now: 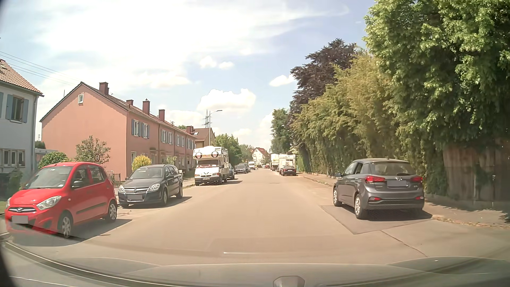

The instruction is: Follow the waypoints while adhering to traffic rules and regulations

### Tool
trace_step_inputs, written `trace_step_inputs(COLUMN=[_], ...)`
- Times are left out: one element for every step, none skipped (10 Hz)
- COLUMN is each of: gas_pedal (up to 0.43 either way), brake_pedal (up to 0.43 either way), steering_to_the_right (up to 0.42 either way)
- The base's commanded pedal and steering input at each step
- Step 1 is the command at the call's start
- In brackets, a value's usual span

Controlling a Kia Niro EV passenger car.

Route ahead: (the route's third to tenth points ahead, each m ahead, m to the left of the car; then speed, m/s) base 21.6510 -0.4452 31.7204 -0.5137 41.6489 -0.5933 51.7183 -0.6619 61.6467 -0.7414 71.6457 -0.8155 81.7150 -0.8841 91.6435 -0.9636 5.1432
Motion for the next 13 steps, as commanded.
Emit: trace_step_inputs(gas_pedal=[0.248, 0.24, 0.228, 0.209, 0.209, 0.197, 0.197, 0.189, 0.189, 0.189, 0.169, 0.169, 0.169], brake_pedal=[0.0, 0.0, 0.0, 0.0, 0.0, 0.0, 0.0, 0.0, 0.0, 0.0, 0.0, 0.0, 0.0], steering_to_the_right=[-0.006, -0.006, -0.006, -0.006, -0.005, -0.005, -0.004, -0.004, -0.004, -0.004, -0.001, 0.001, 0.002])
